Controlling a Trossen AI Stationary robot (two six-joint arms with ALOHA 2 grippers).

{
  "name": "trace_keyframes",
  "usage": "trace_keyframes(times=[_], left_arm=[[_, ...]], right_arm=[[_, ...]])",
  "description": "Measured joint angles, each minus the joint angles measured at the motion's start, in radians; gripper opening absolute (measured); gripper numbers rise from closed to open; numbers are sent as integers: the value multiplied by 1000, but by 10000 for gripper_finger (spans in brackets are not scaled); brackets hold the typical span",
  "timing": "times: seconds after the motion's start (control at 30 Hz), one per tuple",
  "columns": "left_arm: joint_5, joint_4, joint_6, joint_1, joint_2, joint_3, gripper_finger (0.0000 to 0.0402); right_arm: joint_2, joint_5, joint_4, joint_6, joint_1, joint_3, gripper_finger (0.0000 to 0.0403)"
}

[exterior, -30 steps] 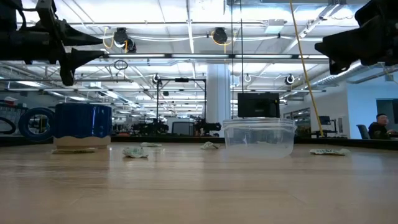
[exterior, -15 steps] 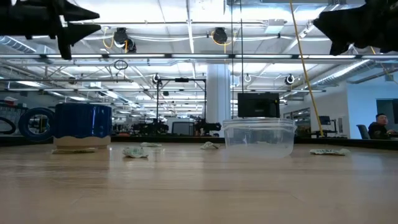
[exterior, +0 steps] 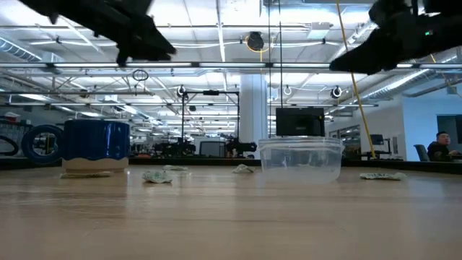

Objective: Pick and place Stevia / Truvia into bins
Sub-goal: Put the stevia packet into the transparent container

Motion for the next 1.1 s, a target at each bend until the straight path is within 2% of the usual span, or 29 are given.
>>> trace_keyframes(times=[0.13, 0.23, 0.3, 0.43, 0.6, 0.9, 1.1], left_arm=[[19, 39, -4, 0, 175, 49, 140], [36, 129, -16, 0, 279, 70, 140], [30, 199, -16, 0, 339, 90, 140], [15, 244, 11, 0, 438, 138, 140], [15, 245, 57, -4, 524, 185, 140], [15, 243, 67, -4, 544, 191, 140], [15, 227, 67, -4, 544, 191, 140]], right_arm=[[111, 254, -9, -90, -10, 6, 156], [153, 294, 1, -85, -50, 8, 171], [175, 230, -10, -56, -88, 8, 180], [230, 25, -12, -17, -184, 8, 197], [361, -50, 9, -14, -328, 8, 205], [703, -399, 355, -52, -584, 10, 205], [859, -499, 434, -119, -660, 10, 206]])
